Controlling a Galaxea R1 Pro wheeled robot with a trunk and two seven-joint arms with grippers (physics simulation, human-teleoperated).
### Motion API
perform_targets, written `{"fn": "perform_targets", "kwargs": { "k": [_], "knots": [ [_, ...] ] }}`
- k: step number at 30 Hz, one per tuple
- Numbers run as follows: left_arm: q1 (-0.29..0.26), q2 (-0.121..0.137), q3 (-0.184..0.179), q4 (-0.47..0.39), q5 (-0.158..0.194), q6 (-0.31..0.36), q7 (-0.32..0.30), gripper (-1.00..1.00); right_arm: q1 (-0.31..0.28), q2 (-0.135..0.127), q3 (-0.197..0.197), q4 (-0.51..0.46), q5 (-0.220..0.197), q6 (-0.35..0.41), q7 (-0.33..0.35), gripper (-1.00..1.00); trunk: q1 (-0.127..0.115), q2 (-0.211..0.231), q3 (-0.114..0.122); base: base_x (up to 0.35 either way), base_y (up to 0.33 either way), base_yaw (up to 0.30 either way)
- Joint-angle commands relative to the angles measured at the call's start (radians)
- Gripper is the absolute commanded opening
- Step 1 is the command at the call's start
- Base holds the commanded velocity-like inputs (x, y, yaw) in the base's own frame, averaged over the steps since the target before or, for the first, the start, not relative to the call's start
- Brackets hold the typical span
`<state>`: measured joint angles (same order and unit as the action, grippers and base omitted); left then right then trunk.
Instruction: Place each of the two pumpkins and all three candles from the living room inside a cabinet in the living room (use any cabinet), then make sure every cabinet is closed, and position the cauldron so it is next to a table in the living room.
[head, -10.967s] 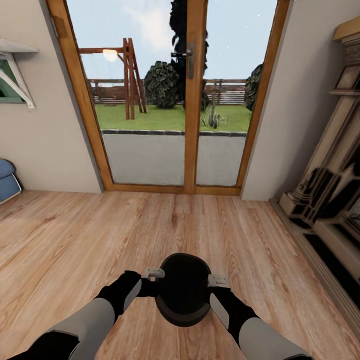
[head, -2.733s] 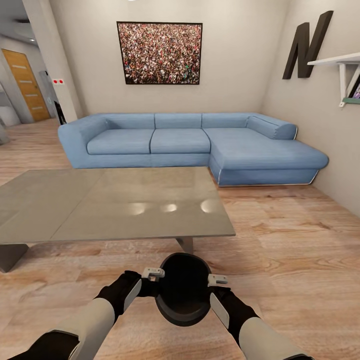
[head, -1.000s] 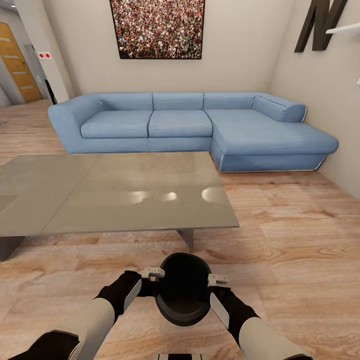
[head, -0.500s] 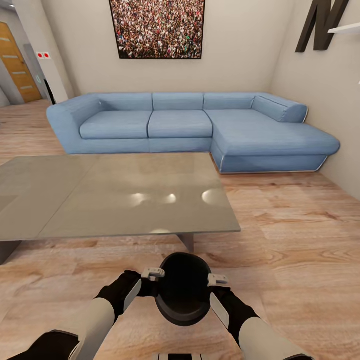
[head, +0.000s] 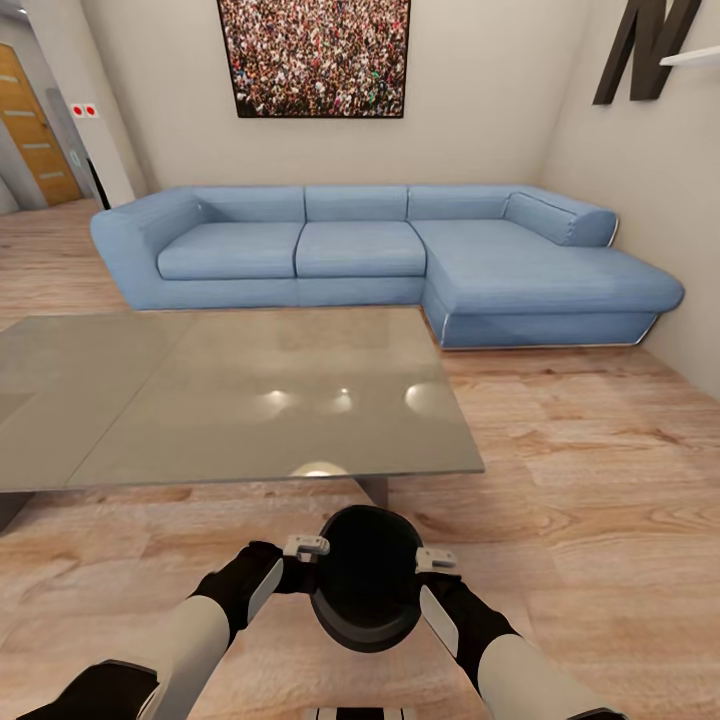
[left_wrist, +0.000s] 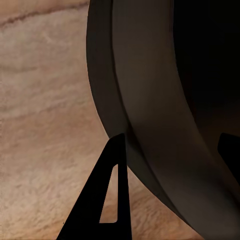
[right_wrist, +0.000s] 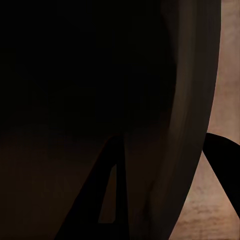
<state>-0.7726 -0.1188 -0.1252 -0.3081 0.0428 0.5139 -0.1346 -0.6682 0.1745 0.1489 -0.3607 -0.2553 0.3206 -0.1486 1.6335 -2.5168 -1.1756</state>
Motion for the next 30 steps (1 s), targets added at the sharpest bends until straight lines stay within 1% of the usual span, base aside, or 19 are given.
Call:
{"fn": "perform_targets", "kwargs": {
  "k": [1,13,30],
  "knots": [
    [0.000,0.001,-0.004,0.000,-0.004,0.005,0.000,-1.00,-0.001,0.000,0.018,-0.010,-0.023,0.001,0.006,-1.00,0.000,0.000,-0.001,0.088,0.000,0.000],
    [0.000,0.001,-0.004,0.000,-0.004,0.005,-0.001,-1.00,-0.001,0.000,0.018,-0.010,-0.023,0.001,0.006,-1.00,0.000,0.000,-0.001,0.080,0.000,0.000],
    [0.000,0.001,-0.004,0.000,-0.004,0.005,-0.001,-1.00,-0.001,0.000,0.018,-0.010,-0.023,0.001,0.007,-1.00,0.000,0.000,-0.001,0.006,0.000,0.000]
  ]
}}
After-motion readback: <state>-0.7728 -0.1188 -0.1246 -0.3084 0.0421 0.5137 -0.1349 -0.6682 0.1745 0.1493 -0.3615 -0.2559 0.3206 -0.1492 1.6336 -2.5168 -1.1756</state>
